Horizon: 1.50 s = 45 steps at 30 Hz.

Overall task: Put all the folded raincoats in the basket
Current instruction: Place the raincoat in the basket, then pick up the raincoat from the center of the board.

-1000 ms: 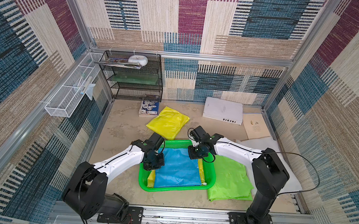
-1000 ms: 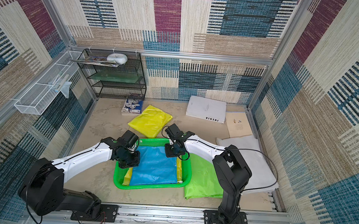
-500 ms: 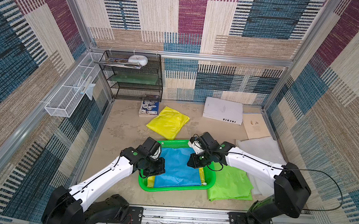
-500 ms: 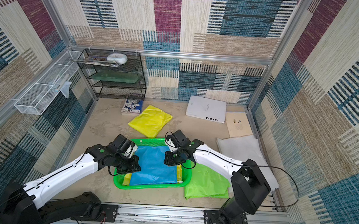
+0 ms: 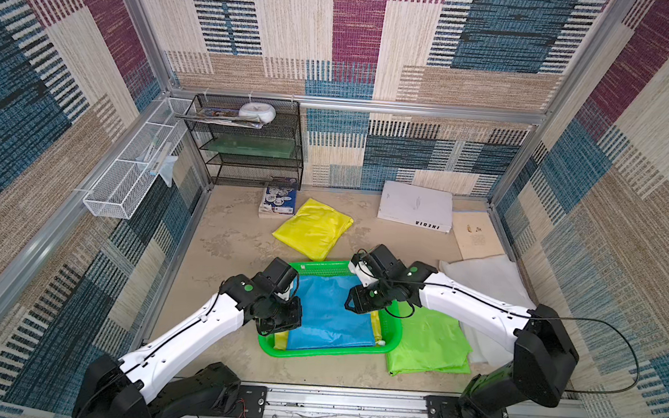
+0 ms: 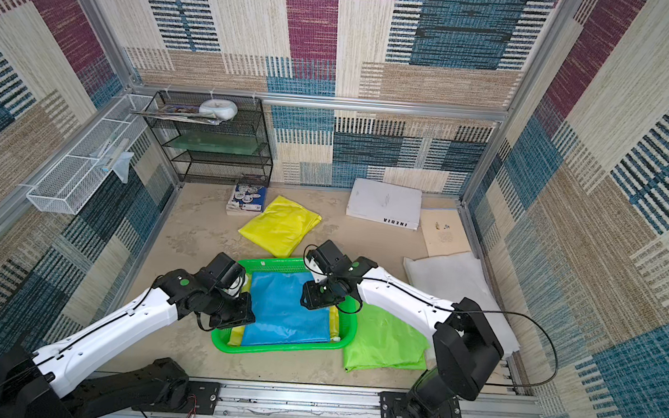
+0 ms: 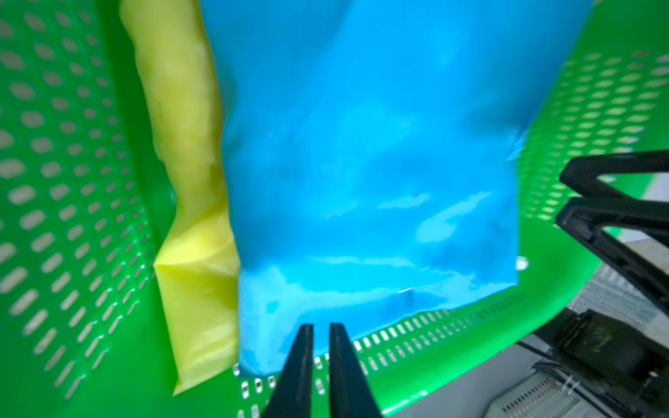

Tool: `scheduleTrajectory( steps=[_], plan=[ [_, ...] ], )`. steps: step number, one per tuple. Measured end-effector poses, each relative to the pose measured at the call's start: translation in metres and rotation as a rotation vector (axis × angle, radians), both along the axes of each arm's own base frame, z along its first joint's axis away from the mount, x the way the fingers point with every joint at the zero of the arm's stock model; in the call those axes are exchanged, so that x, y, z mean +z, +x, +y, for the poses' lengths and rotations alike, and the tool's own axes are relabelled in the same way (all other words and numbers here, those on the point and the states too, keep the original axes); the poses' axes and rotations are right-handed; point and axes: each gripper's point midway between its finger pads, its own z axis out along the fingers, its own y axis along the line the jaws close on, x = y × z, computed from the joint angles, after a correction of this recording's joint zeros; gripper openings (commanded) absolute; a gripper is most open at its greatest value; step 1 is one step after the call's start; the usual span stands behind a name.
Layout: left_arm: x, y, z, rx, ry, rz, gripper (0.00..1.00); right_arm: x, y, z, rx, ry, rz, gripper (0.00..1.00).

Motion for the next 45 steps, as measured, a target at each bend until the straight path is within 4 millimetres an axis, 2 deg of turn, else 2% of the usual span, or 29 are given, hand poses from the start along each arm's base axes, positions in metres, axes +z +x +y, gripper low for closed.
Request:
scheduleTrajectory(
  steps=[2, 4, 7, 10, 12, 15, 19, 23, 29, 34, 43, 45],
  plan=[
    [0.022, 0.022, 0.001, 0.019, 0.008, -0.076, 0.48, 0.035, 0.032, 0.010, -0.038, 0.050, -0.090, 0.57],
    [0.037, 0.039, 0.004, 0.040, 0.015, -0.118, 0.52, 0.060, 0.069, 0.014, -0.082, 0.087, -0.148, 0.59],
    [0.048, 0.059, 0.011, 0.072, 0.027, -0.152, 0.52, 0.073, 0.130, 0.012, -0.156, 0.121, -0.172, 0.63],
    [0.050, 0.066, 0.015, 0.076, 0.030, -0.158, 0.53, 0.064, 0.184, 0.010, -0.197, 0.169, -0.119, 0.66],
    [0.049, 0.063, 0.014, 0.066, 0.018, -0.141, 0.53, 0.048, 0.217, 0.012, -0.219, 0.217, -0.059, 0.66],
    [0.046, 0.057, 0.013, 0.053, -0.003, -0.125, 0.52, 0.023, 0.247, 0.024, -0.228, 0.260, 0.008, 0.66],
    [0.039, 0.046, 0.016, 0.043, -0.007, -0.111, 0.53, -0.013, 0.262, 0.037, -0.240, 0.297, 0.105, 0.63],
    [0.025, 0.037, 0.019, 0.039, -0.001, -0.070, 0.53, -0.062, 0.269, 0.031, -0.293, 0.287, 0.211, 0.61],
    [0.008, 0.027, 0.020, 0.030, -0.001, -0.018, 0.53, -0.100, 0.269, 0.038, -0.311, 0.297, 0.285, 0.55],
    [0.001, 0.022, 0.020, 0.020, -0.001, 0.001, 0.53, -0.107, 0.270, 0.046, -0.297, 0.346, 0.312, 0.46],
    [0.004, 0.024, 0.018, 0.009, -0.006, -0.009, 0.53, -0.116, 0.273, 0.048, -0.290, 0.361, 0.303, 0.01],
    [0.006, 0.025, 0.016, 0.005, -0.015, -0.011, 0.53, -0.115, 0.274, 0.047, -0.276, 0.359, 0.289, 0.00]
  ],
)
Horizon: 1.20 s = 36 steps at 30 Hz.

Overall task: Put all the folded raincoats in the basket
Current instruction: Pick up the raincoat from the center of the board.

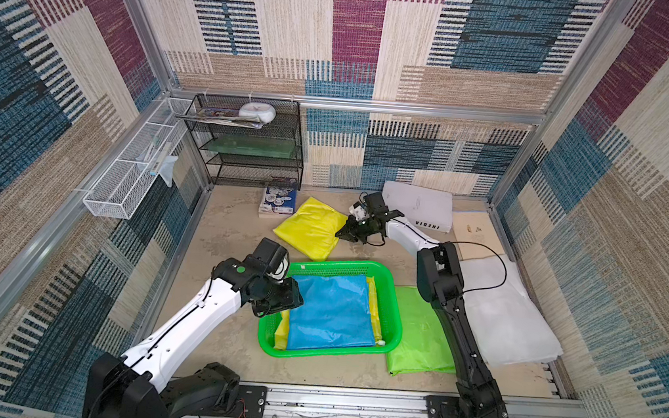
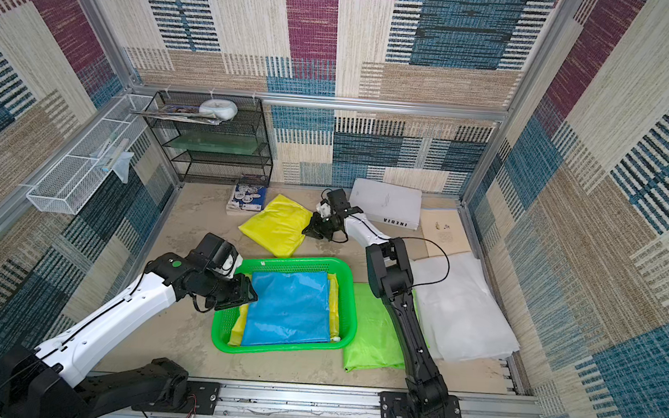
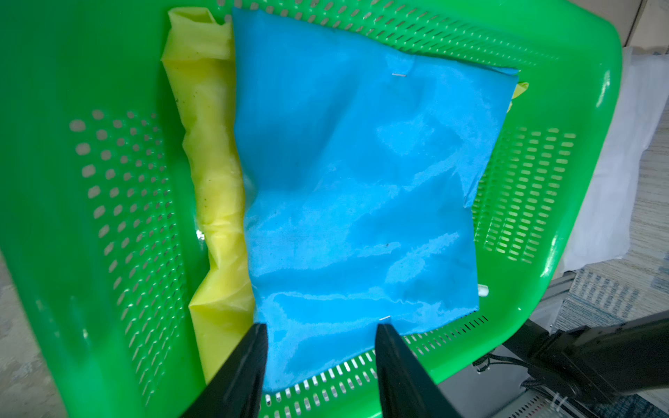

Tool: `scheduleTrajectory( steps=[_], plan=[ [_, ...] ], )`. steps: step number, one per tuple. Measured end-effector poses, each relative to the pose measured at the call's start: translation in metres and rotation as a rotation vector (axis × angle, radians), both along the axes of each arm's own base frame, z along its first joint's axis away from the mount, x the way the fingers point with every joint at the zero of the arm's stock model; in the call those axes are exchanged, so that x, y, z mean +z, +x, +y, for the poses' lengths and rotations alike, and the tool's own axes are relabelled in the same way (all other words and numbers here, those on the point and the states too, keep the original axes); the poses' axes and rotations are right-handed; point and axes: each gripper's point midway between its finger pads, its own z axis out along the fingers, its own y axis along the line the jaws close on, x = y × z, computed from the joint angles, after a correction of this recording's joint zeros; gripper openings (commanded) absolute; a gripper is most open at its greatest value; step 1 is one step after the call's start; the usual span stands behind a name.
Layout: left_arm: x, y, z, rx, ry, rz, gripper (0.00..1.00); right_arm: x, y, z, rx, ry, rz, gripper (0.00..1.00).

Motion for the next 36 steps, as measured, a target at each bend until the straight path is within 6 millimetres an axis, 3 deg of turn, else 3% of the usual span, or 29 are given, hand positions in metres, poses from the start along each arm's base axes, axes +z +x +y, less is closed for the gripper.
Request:
scheduleTrajectory(
  steps=[5, 8, 10, 11, 13, 14, 16, 20, 24, 29, 36],
  plan=[
    [0.007, 0.000, -0.001, -0.005, -0.014, -0.017, 0.53, 0.010, -0.008, -0.014, 0.036, -0.017, -0.022, 0.00],
    [0.018, 0.005, -0.003, -0.005, -0.024, -0.042, 0.53, 0.018, -0.021, -0.045, 0.054, -0.041, -0.026, 0.00],
    [0.027, 0.011, -0.006, -0.008, -0.029, -0.058, 0.53, 0.021, -0.037, -0.076, 0.049, -0.063, -0.008, 0.00],
    [0.031, 0.014, -0.007, -0.011, -0.030, -0.065, 0.53, 0.023, -0.043, -0.088, 0.046, -0.071, -0.003, 0.12],
    [0.039, 0.024, -0.011, -0.020, -0.027, -0.081, 0.53, 0.027, -0.053, -0.119, 0.022, -0.091, 0.000, 0.47],
    [0.042, 0.029, -0.012, -0.026, -0.024, -0.087, 0.53, 0.028, -0.055, -0.131, 0.009, -0.100, 0.002, 0.55],
    [0.050, 0.041, -0.017, -0.042, -0.019, -0.098, 0.53, 0.030, -0.057, -0.161, -0.038, -0.114, 0.000, 0.61],
    [0.069, 0.070, -0.027, -0.066, -0.021, -0.142, 0.53, 0.036, -0.060, -0.202, -0.122, -0.087, -0.005, 0.63],
    [0.080, 0.099, -0.039, -0.085, -0.035, -0.166, 0.53, 0.040, -0.063, -0.200, -0.118, -0.050, -0.024, 0.63],
    [0.069, 0.117, -0.050, -0.107, -0.046, -0.129, 0.53, 0.027, -0.061, -0.204, -0.140, -0.039, 0.008, 0.63],
    [0.045, 0.119, -0.052, -0.125, -0.027, -0.068, 0.53, 0.016, -0.024, -0.199, -0.170, -0.009, 0.022, 0.57]
  ],
)
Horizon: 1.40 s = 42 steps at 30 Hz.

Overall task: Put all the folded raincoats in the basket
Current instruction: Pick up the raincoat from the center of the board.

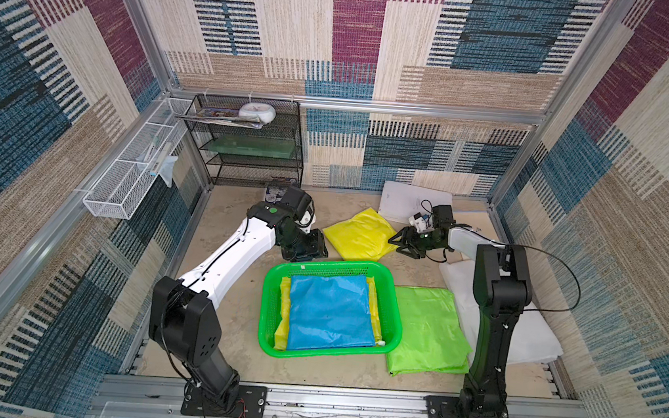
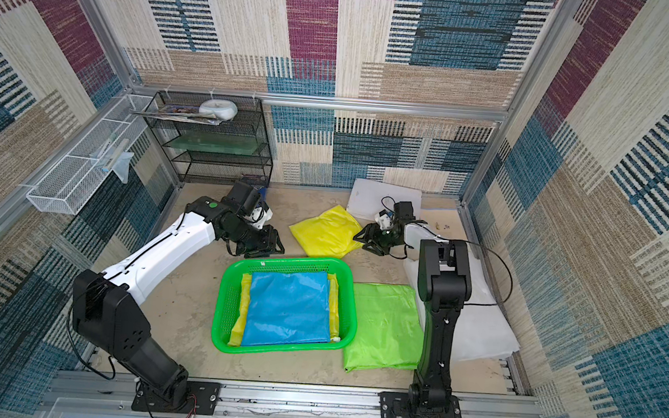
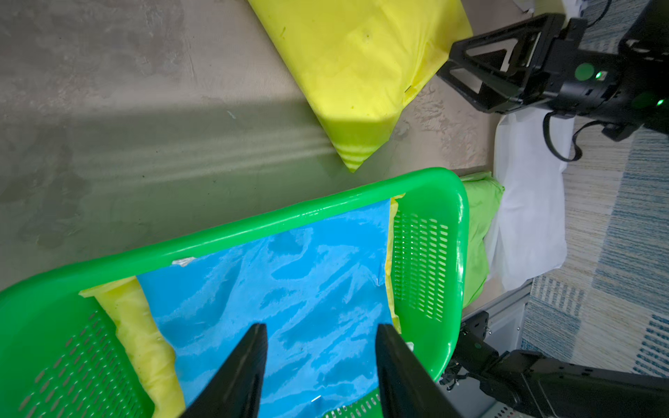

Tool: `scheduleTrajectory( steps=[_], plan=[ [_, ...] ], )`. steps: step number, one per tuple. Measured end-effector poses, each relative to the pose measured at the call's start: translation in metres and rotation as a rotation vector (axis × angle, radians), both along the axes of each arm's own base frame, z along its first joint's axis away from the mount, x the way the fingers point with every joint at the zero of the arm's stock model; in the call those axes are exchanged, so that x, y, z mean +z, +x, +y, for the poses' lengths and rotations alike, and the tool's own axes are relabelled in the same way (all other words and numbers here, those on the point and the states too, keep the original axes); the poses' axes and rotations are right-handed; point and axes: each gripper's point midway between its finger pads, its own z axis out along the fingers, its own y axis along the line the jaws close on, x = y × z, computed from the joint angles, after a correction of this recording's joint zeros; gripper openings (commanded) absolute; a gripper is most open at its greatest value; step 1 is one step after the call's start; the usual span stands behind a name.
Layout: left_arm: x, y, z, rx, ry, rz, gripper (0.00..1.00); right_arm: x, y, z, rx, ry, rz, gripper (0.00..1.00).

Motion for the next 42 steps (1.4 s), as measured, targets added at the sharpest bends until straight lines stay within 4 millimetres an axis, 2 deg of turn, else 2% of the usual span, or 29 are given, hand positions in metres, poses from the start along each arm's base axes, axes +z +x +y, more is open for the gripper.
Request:
scheduleTrajectory(
  steps=[2, 6, 8, 12, 15, 17, 19, 21, 23, 24, 25, 26, 27, 29, 32, 34, 36, 39, 42],
  plan=[
    [-0.005, -0.003, 0.001, -0.001, 0.005, 0.014, 0.53, 0.001, 0.014, 0.001, -0.010, 0.006, -0.014, 0.55],
    [-0.015, -0.008, 0.002, -0.004, 0.010, 0.043, 0.53, -0.002, 0.037, 0.004, -0.032, 0.030, -0.018, 0.41],
    [-0.020, -0.010, 0.003, -0.006, 0.014, 0.052, 0.53, -0.006, 0.040, 0.006, -0.041, 0.046, 0.000, 0.35],
    [-0.026, -0.014, 0.004, -0.006, 0.017, 0.060, 0.53, -0.007, 0.040, 0.018, -0.045, 0.070, 0.023, 0.31],
    [-0.029, -0.017, 0.006, -0.004, 0.018, 0.058, 0.53, -0.009, 0.027, 0.043, -0.013, 0.082, 0.036, 0.29],
    [-0.031, -0.020, 0.008, -0.003, 0.019, 0.058, 0.53, -0.012, 0.004, 0.063, 0.010, 0.085, 0.075, 0.27],
    [-0.031, -0.023, 0.010, 0.000, 0.019, 0.056, 0.53, -0.013, -0.014, 0.078, 0.023, 0.090, 0.096, 0.20],
    [-0.029, -0.025, 0.013, 0.005, 0.021, 0.049, 0.53, -0.011, -0.026, 0.086, 0.015, 0.094, 0.109, 0.13],
    [-0.025, -0.027, 0.017, 0.013, 0.020, 0.036, 0.53, -0.010, -0.033, 0.085, -0.022, 0.091, 0.107, 0.10],
    [-0.023, -0.029, 0.019, 0.016, 0.019, 0.030, 0.53, -0.008, -0.036, 0.084, -0.038, 0.092, 0.106, 0.11],
    [-0.021, -0.030, 0.021, 0.021, 0.018, 0.023, 0.53, -0.005, -0.038, 0.084, -0.056, 0.096, 0.099, 0.19],
    [-0.019, -0.031, 0.024, 0.026, 0.016, 0.017, 0.53, -0.002, -0.040, 0.083, -0.069, 0.098, 0.096, 0.40],
    [-0.018, -0.032, 0.026, 0.031, 0.015, 0.014, 0.53, 0.002, -0.041, 0.083, -0.076, 0.097, 0.089, 0.52],
    [-0.015, -0.032, 0.030, 0.042, 0.012, 0.007, 0.53, 0.016, -0.034, 0.084, -0.063, 0.082, 0.048, 0.61],
    [-0.010, -0.034, 0.034, 0.052, 0.009, -0.003, 0.53, 0.047, -0.014, 0.081, -0.024, 0.023, -0.074, 0.66],
    [-0.007, -0.035, 0.036, 0.052, 0.007, -0.011, 0.53, 0.063, -0.003, 0.072, -0.004, -0.014, -0.133, 0.68],
    [-0.004, -0.037, 0.037, 0.051, 0.007, -0.015, 0.53, 0.063, 0.007, 0.059, 0.007, -0.046, -0.152, 0.68],
    [-0.003, -0.039, 0.040, 0.050, 0.010, -0.018, 0.53, 0.050, 0.025, 0.043, 0.027, -0.093, -0.145, 0.69],
    [-0.004, -0.042, 0.042, 0.052, 0.012, -0.014, 0.53, 0.041, 0.049, 0.043, 0.067, -0.117, -0.157, 0.69]
  ],
)
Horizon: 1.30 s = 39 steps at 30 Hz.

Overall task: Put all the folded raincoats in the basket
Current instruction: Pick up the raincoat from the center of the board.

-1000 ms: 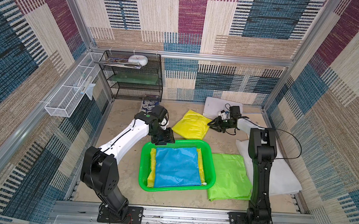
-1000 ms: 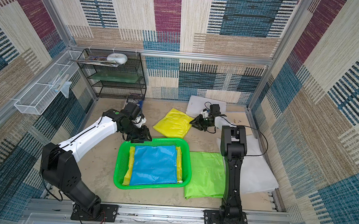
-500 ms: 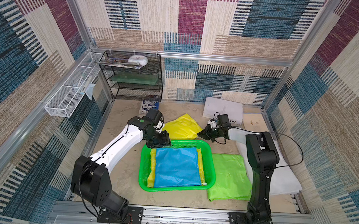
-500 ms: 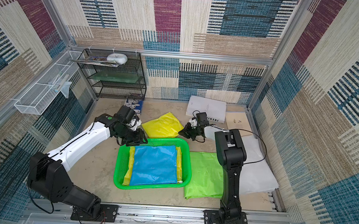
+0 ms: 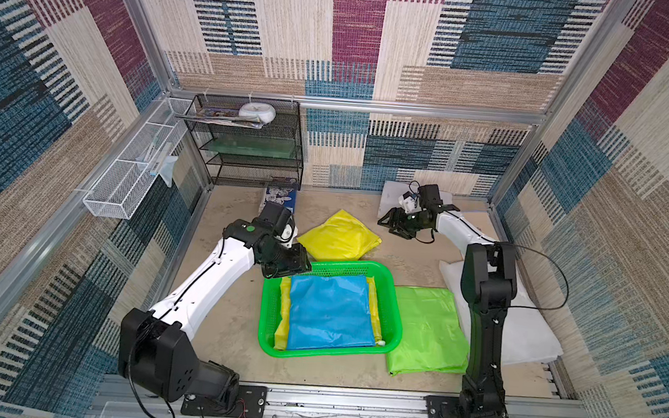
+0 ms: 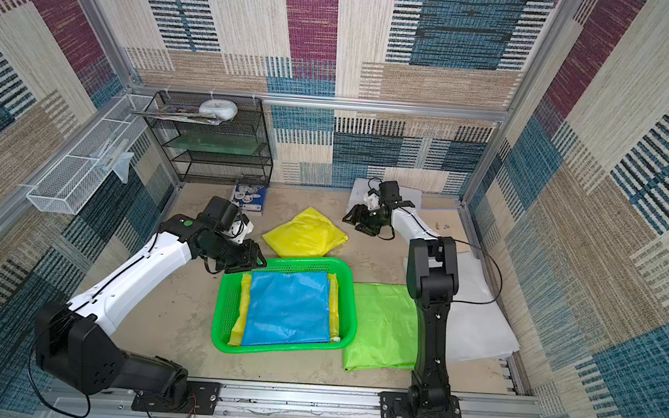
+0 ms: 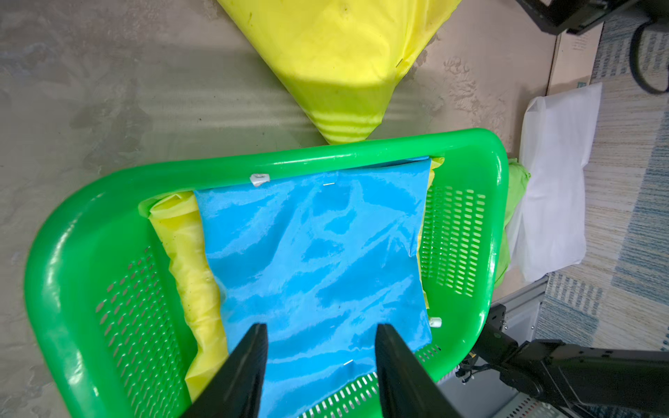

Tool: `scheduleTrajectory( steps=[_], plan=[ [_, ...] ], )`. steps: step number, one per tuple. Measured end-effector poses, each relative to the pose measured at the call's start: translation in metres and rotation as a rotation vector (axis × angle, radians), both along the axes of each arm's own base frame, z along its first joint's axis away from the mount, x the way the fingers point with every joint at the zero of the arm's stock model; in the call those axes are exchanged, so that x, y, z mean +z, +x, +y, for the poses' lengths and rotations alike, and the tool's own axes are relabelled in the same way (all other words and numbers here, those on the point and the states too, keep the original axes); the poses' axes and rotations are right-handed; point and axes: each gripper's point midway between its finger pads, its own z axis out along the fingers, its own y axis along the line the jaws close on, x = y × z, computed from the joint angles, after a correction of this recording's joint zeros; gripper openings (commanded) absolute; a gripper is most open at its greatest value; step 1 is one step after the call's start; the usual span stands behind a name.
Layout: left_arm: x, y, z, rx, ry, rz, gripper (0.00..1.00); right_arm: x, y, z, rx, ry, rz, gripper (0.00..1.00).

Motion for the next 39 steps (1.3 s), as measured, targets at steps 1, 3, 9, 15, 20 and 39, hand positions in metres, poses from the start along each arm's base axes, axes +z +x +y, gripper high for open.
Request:
scheduleTrajectory(
  steps=[1, 3, 9, 15, 20, 39],
  plan=[
    [-0.001, -0.001, 0.001, 0.000, 0.001, 0.002, 0.53, -0.001, 0.009, 0.004, 0.021, 0.008, -0.015, 0.69],
    [-0.001, -0.003, 0.002, 0.001, 0.002, 0.005, 0.53, -0.005, 0.018, 0.012, 0.055, 0.037, -0.023, 0.68],
    [-0.005, -0.007, 0.004, 0.005, 0.005, 0.015, 0.53, -0.039, 0.014, 0.028, 0.115, 0.097, 0.059, 0.62],
    [-0.004, -0.006, 0.005, 0.008, 0.004, 0.014, 0.53, -0.049, -0.007, 0.049, 0.173, 0.133, 0.090, 0.47],
    [-0.004, -0.006, 0.005, 0.009, 0.004, 0.014, 0.53, -0.055, -0.017, 0.054, 0.192, 0.141, 0.103, 0.23],
    [-0.004, 0.015, -0.008, 0.031, -0.058, 0.012, 0.53, -0.052, -0.125, -0.023, -0.232, 0.182, 0.200, 0.40]
  ],
)
